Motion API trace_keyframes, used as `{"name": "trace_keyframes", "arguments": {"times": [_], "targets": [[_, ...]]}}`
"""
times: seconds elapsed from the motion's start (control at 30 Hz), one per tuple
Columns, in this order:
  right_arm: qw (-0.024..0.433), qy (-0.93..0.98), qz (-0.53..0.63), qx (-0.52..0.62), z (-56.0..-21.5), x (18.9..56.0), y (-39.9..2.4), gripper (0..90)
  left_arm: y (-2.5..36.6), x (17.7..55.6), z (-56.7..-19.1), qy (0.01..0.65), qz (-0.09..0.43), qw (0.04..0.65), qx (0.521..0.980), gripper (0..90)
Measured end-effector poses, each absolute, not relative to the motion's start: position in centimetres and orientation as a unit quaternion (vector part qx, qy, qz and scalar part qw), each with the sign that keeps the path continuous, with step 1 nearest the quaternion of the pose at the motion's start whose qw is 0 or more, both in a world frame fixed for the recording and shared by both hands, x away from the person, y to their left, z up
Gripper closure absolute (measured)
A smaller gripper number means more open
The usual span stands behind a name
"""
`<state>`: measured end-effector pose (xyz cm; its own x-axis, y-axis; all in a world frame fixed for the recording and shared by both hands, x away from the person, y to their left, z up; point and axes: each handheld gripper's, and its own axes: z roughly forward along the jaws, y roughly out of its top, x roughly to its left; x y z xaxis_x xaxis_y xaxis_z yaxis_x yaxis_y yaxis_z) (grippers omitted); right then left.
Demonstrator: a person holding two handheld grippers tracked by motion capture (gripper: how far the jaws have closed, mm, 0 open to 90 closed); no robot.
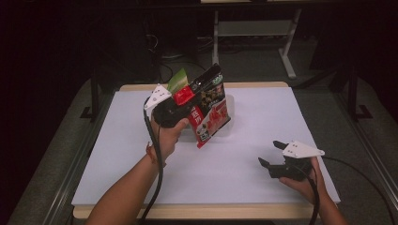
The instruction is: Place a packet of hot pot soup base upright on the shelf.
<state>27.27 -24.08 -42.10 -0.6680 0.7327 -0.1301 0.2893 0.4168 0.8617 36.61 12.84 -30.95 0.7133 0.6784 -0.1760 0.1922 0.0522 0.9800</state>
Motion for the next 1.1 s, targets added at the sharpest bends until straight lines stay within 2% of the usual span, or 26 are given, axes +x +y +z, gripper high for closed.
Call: {"name": "trace_keyframes", "arguments": {"times": [0.73, 1.1], "targets": [[0.243, 0.816, 0.419, 0.315, -42.8, 27.4, -23.6, 19.5, 8.1, 41.9, -32.3, 0.406, 0.241, 0.603, 0.643, 80.2], [0.237, 0.824, 0.411, 0.310, -43.1, 27.5, -23.4, 19.7, 7.4, 43.7, -33.8, 0.416, 0.247, 0.619, 0.619, 79.5]]}}
